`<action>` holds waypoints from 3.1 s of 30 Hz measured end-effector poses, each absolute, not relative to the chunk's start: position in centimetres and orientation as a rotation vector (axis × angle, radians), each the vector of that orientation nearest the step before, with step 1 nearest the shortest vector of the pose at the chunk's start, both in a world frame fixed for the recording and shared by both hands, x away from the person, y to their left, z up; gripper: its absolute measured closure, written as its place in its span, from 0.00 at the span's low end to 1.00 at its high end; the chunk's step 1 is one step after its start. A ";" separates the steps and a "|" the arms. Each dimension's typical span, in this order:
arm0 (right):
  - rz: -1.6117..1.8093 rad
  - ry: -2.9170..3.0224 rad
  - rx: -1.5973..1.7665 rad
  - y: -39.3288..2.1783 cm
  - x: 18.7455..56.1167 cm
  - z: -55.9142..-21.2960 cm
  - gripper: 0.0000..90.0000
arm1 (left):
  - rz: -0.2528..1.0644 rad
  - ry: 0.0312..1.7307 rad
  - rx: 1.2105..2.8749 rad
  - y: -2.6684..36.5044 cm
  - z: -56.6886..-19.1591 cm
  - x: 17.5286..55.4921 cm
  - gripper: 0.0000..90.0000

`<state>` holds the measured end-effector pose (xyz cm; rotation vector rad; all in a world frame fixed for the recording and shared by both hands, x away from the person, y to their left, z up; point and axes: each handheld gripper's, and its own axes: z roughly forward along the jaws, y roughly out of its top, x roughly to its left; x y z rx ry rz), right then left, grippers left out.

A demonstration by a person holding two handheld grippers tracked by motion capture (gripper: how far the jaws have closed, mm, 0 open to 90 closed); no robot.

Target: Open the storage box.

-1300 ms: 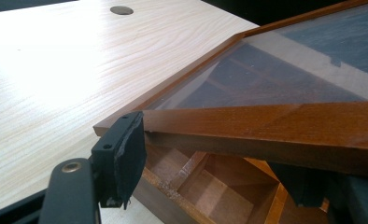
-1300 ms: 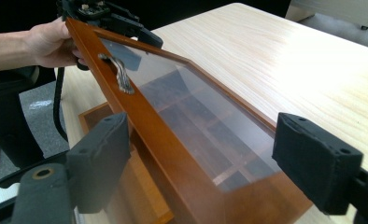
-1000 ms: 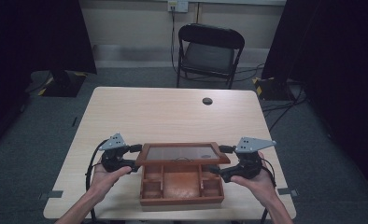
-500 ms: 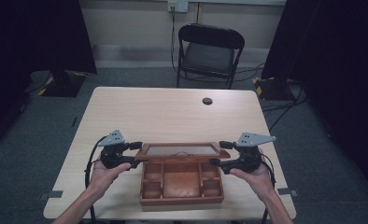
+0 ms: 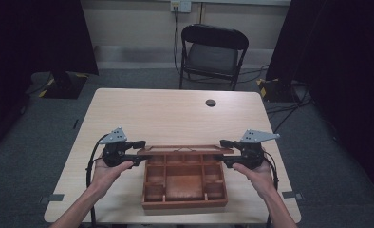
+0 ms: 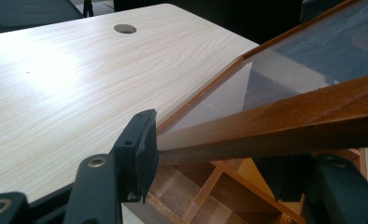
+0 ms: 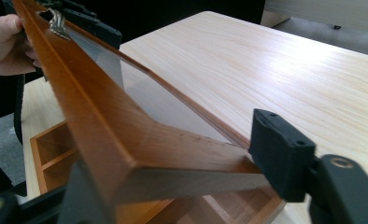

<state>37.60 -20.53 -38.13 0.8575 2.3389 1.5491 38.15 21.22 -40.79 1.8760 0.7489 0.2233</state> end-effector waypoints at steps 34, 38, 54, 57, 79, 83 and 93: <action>1.554 2.263 0.907 -19.9 39.9 -37.7 0.41 | 0.235 0.754 1.838 20.7 -40.2 40.0 0.56; 1.541 2.261 0.916 -19.7 40.5 -38.0 0.41 | 0.247 0.751 1.850 20.6 -39.8 40.5 0.58; 1.533 2.253 0.971 -19.9 42.3 -39.3 0.41 | 0.248 0.783 1.812 20.8 -40.0 41.8 0.62; 1.532 2.259 0.979 -19.7 42.8 -39.7 0.42 | 0.248 0.789 1.817 20.9 -40.0 42.0 0.63; 1.559 2.258 1.033 -19.6 44.8 -40.8 0.47 | 0.222 0.842 1.809 21.3 -41.9 43.4 0.68; 1.553 2.253 1.047 -19.6 45.1 -41.0 0.49 | 0.223 0.847 1.808 21.4 -42.0 43.8 0.69; 1.536 2.248 1.085 -19.6 45.6 -41.2 0.53 | 0.208 0.888 1.792 21.1 -42.2 45.5 0.70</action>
